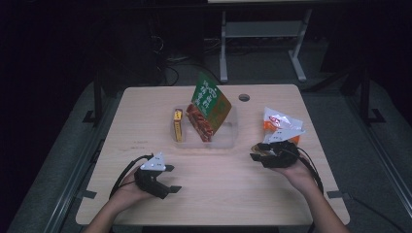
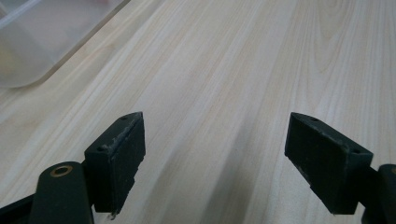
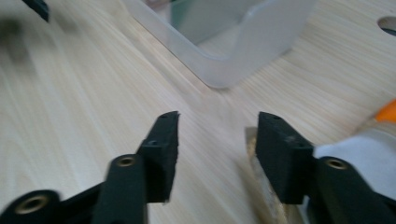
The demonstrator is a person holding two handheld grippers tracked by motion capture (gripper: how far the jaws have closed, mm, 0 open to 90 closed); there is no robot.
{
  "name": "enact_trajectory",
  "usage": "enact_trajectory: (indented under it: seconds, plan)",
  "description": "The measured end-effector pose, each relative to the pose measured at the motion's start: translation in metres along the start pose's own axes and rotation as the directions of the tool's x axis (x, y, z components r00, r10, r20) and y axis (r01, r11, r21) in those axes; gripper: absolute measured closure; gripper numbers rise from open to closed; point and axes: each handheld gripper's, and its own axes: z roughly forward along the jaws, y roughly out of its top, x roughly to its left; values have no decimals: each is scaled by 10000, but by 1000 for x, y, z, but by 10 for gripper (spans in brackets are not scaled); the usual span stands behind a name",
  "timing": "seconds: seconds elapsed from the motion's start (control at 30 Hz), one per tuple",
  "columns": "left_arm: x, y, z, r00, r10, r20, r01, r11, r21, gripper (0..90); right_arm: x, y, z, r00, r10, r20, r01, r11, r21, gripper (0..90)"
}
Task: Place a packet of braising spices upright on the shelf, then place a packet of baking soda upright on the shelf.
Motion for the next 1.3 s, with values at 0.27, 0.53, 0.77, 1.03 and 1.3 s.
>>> enact_trajectory:
  seconds: [0.27,0.53,0.77,1.03,1.3]
  plan:
    - [-1,0,3,10000,66,59,-67,10000,17,202,-28,-11,1,9968,557,572,-561,9984,68,710]
    - [-2,-1,4,9998,100,167,-103,9998,180,202,-47,-16,-1,9909,836,1059,-862,9961,211,871]
    - [-3,-1,6,9998,116,146,-118,9998,139,203,-63,-23,-4,9823,973,1600,-1049,9937,396,900]
    - [-2,-2,8,9997,83,209,-88,9997,244,207,-77,-30,3,9772,900,1921,-1081,9904,863,900]
    - [-2,-2,9,9996,127,243,-134,9995,286,209,-75,-31,6,9831,724,1684,-943,9876,1259,900]
